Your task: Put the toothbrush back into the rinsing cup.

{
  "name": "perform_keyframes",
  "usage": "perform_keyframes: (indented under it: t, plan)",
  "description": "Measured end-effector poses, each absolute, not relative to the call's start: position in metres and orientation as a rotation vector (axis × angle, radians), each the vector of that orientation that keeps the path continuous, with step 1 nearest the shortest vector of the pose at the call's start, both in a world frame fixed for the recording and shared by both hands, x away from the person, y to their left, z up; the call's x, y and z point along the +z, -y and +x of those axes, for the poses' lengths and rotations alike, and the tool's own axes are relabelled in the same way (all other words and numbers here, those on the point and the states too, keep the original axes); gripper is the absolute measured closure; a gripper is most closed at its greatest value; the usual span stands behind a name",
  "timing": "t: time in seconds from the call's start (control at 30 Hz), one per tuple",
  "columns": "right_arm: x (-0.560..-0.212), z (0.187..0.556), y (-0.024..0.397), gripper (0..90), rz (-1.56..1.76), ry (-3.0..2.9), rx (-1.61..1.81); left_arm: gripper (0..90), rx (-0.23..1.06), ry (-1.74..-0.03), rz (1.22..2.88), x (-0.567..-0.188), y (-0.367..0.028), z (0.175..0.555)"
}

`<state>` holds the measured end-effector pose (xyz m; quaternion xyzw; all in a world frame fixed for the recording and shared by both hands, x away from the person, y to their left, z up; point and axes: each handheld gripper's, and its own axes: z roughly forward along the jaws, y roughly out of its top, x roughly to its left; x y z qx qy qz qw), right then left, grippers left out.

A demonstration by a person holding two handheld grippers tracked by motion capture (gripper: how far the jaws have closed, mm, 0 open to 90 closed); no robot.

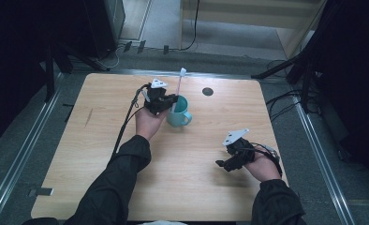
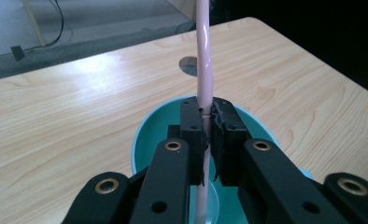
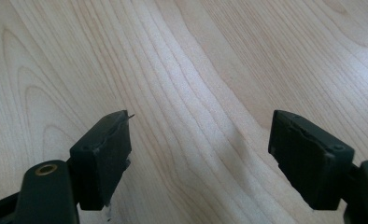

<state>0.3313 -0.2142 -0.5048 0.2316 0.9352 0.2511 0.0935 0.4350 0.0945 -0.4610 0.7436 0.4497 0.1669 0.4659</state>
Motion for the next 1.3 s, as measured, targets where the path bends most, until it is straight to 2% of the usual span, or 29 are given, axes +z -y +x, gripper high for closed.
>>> perform_keyframes:
  t: [1.3]
  plan:
    - [-0.505, 0.332, 0.215, 21.0, 0.693, -2.774, 0.743, 82.5, 0.333, -1.194, 1.903, -0.475, -0.101, 0.442]
